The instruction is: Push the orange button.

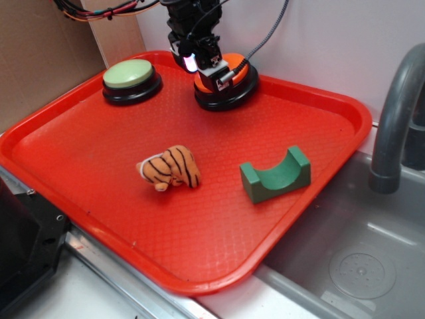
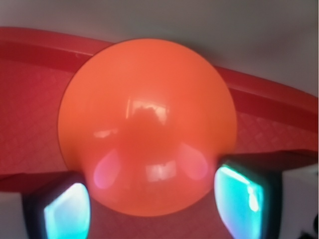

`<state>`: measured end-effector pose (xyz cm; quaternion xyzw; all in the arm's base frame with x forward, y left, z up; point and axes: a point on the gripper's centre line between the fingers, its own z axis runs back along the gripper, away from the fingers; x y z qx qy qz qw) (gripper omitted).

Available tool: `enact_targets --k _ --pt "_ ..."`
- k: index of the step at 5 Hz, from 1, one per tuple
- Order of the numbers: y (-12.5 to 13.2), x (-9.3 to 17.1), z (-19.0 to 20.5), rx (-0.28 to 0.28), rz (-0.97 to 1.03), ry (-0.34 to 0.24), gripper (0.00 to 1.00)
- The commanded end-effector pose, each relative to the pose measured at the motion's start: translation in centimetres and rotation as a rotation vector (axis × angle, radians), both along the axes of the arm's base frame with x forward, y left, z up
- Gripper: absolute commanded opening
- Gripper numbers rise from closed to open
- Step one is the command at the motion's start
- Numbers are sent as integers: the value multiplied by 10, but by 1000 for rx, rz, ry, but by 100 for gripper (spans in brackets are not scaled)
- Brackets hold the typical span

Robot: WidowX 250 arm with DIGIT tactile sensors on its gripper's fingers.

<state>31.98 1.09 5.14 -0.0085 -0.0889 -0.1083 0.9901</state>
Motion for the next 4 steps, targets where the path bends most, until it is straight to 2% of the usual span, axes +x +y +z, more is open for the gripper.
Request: enact_targets --k 1,4 --pt "-3 -1 31 15 14 -64 100" --pt "-1 -15 71 24 37 -71 100"
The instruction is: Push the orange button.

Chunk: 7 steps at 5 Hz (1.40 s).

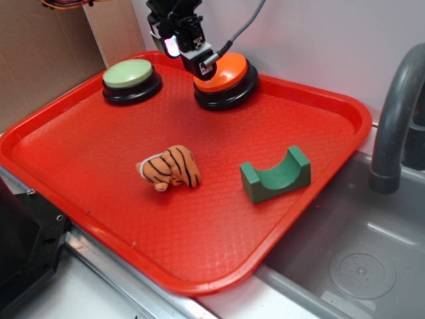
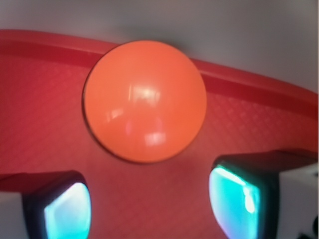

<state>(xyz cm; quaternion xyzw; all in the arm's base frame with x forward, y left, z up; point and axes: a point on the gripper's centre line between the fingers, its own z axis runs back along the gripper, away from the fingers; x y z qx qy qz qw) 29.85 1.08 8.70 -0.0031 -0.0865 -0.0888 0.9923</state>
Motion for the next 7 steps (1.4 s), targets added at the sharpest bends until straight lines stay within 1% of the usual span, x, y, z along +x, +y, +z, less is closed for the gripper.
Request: enact_targets --k 1,3,4,5,6,7 --pt "1 2 45 30 33 -84 100" --pt "1 -5 57 29 47 -66 100" --pt "0 -7 62 43 68 -57 100" --pt "0 -12 70 40 76 -63 100" --pt "0 -13 72 41 84 -57 100" --pt "0 -21 83 36 103 -58 100"
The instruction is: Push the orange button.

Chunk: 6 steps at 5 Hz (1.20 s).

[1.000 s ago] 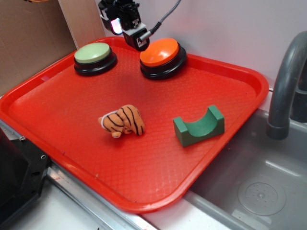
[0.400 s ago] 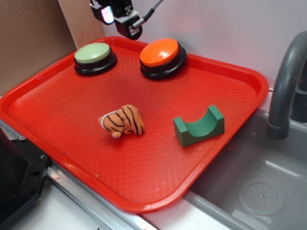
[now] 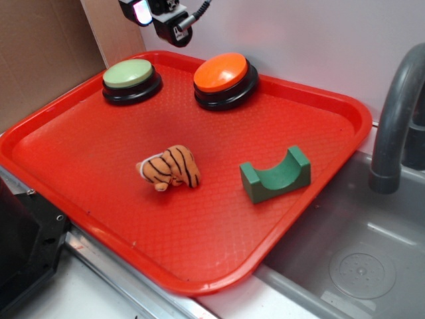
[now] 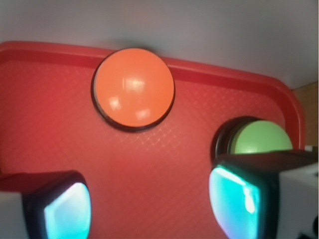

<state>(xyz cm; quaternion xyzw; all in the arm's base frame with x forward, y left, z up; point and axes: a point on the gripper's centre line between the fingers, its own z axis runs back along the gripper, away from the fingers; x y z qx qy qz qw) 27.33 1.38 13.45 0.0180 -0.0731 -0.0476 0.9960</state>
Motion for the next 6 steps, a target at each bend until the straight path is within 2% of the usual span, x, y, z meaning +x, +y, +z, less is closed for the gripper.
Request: enact_targets --k 1,2,3,6 --pt "-1 -4 43 21 25 -72 100" --pt "2 -10 48 5 58 -44 100" --pt "5 -10 45 66 66 16 100" --pt "5 -10 45 66 66 16 100"
